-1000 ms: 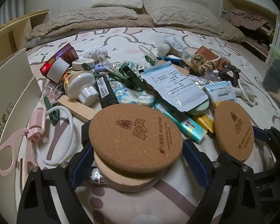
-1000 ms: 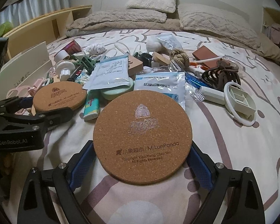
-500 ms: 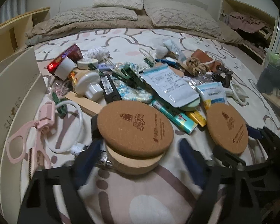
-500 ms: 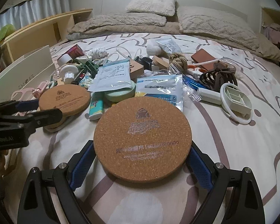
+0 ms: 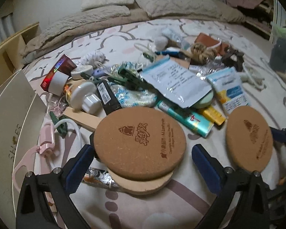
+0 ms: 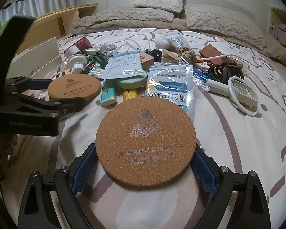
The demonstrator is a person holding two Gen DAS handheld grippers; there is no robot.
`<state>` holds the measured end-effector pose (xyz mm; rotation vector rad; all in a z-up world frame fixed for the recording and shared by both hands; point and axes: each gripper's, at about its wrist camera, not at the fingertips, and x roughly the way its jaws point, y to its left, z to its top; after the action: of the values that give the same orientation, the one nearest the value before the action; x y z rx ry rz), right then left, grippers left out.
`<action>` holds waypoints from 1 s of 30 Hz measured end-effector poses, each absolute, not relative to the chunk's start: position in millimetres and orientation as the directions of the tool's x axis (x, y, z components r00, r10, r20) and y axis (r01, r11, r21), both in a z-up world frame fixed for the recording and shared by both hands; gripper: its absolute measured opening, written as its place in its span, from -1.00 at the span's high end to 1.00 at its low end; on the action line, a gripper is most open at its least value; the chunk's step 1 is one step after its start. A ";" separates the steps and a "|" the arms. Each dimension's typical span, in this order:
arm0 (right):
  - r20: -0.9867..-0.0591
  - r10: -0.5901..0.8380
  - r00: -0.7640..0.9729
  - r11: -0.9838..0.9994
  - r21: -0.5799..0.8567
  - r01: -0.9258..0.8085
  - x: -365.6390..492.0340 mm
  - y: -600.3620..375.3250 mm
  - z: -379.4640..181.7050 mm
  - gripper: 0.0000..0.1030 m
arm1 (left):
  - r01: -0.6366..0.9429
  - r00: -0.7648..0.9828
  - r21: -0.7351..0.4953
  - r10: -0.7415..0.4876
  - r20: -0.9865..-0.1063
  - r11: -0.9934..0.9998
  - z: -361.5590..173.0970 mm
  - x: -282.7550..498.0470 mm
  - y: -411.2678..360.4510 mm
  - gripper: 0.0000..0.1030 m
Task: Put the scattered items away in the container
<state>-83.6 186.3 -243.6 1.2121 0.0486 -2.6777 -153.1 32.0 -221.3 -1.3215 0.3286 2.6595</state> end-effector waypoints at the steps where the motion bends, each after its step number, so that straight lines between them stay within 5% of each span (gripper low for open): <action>1: -0.747 -0.169 -0.643 -0.979 0.053 0.197 -83.0 186.1 -243.7 -0.84 | -0.228 -0.600 0.138 0.028 -0.800 -0.964 -221.9 -154.9 32.2 -1.00; 16: -0.746 -0.175 -0.642 -0.978 0.058 0.199 -81.8 186.6 -244.0 -0.84 | -0.231 -0.567 0.256 -0.084 -0.820 -0.939 -229.0 -176.2 49.2 -1.00; 30: -0.746 -0.181 -0.641 -0.977 0.064 0.202 -80.3 185.0 -244.2 -0.84 | -0.189 -0.605 0.221 -0.064 -0.794 -0.957 -214.4 -150.6 36.8 -0.95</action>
<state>-80.3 185.0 -244.2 1.2083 0.0370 -2.6689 -150.6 36.8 -214.4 -1.3613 0.4382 2.7175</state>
